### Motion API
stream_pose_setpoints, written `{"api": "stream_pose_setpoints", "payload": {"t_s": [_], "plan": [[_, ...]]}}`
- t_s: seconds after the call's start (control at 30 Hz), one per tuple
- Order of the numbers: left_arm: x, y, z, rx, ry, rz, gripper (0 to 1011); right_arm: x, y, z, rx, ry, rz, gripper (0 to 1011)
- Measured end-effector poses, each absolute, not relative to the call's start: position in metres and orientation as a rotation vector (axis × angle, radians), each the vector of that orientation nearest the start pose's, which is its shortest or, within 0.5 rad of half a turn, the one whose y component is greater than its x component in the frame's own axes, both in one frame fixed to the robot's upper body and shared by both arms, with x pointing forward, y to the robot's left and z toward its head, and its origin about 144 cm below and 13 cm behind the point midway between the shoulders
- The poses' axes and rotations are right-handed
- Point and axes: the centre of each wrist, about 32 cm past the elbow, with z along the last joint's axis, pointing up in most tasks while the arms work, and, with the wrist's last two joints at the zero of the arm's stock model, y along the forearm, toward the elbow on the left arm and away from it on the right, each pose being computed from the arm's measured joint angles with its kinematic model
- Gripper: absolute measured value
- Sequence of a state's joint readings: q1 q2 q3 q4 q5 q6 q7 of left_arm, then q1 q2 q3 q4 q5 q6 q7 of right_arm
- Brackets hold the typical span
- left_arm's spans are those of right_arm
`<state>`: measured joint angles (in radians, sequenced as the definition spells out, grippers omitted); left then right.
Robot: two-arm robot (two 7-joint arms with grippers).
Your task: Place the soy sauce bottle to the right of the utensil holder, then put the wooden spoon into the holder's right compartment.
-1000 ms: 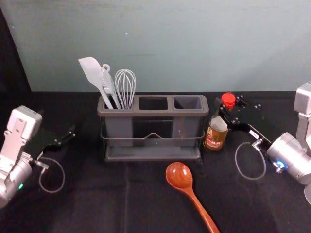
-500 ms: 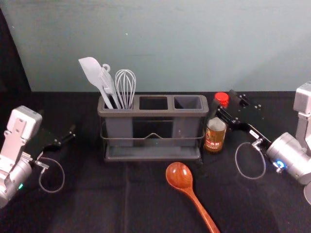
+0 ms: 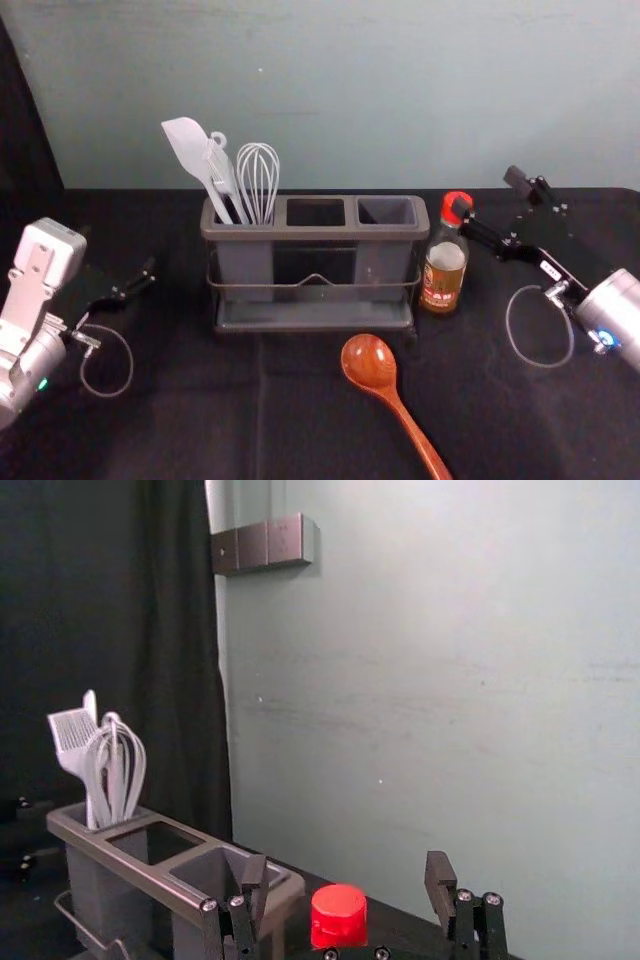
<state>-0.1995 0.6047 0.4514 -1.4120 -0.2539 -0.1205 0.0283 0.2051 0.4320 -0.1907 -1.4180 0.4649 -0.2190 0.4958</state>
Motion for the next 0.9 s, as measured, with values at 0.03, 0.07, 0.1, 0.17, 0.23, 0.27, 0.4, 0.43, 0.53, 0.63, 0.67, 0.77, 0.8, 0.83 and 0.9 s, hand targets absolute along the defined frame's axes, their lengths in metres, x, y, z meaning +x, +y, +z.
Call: {"api": "stream_pose_setpoints", "payload": {"t_s": [0.03, 0.07, 0.1, 0.17, 0.23, 0.27, 0.4, 0.43, 0.53, 0.63, 0.67, 0.77, 0.8, 0.83, 0.9], "plan": [[0.489, 0.31, 1.14, 0.304, -0.285, 1.248, 1011, 0.508, -0.317, 1.176, 0.128, -0.18, -0.966, 1002], [0.489, 0.31, 1.14, 0.304, -0.285, 1.248, 1011, 0.506, -0.317, 1.177, 0.128, -0.183, -0.967, 1002], [0.489, 0.31, 1.14, 0.304, -0.285, 1.248, 1011, 0.505, -0.317, 1.178, 0.129, -0.186, -0.967, 1002], [0.489, 0.31, 1.14, 0.304, -0.285, 1.248, 1012, 0.497, -0.316, 1.183, 0.127, -0.199, -0.969, 1002], [0.489, 0.31, 1.14, 0.304, -0.285, 1.248, 1011, 0.491, -0.314, 1.184, 0.121, -0.203, -0.971, 1002], [0.489, 0.31, 1.14, 0.304, -0.285, 1.248, 1012, 0.488, -0.313, 1.185, 0.116, -0.206, -0.97, 1002], [0.489, 0.31, 1.14, 0.304, -0.285, 1.248, 1012, 0.472, -0.307, 1.189, 0.079, -0.21, -0.955, 1002], [0.489, 0.31, 1.14, 0.304, -0.285, 1.248, 1011, 0.466, -0.305, 1.189, 0.063, -0.21, -0.949, 1002], [0.489, 0.31, 1.14, 0.304, -0.285, 1.248, 1011, 0.458, -0.3, 1.188, 0.036, -0.208, -0.934, 1003], [0.489, 0.31, 1.14, 0.304, -0.285, 1.248, 1011, 0.447, -0.292, 1.184, 0.007, -0.203, -0.915, 1002], [0.489, 0.31, 1.14, 0.304, -0.285, 1.248, 1011, 0.443, -0.289, 1.182, -0.004, -0.199, -0.907, 1002], [0.489, 0.31, 1.14, 0.304, -0.285, 1.248, 1012, 0.434, -0.28, 1.177, -0.015, -0.187, -0.888, 1002], [0.489, 0.31, 1.14, 0.304, -0.285, 1.248, 1012, 0.433, -0.278, 1.176, -0.016, -0.184, -0.883, 1002], [0.489, 0.31, 1.14, 0.304, -0.285, 1.248, 1011, 0.431, -0.276, 1.174, -0.017, -0.181, -0.878, 1002], [0.489, 0.31, 1.14, 0.304, -0.285, 1.248, 1011, 0.427, -0.271, 1.171, -0.019, -0.173, -0.869, 1003]]}}
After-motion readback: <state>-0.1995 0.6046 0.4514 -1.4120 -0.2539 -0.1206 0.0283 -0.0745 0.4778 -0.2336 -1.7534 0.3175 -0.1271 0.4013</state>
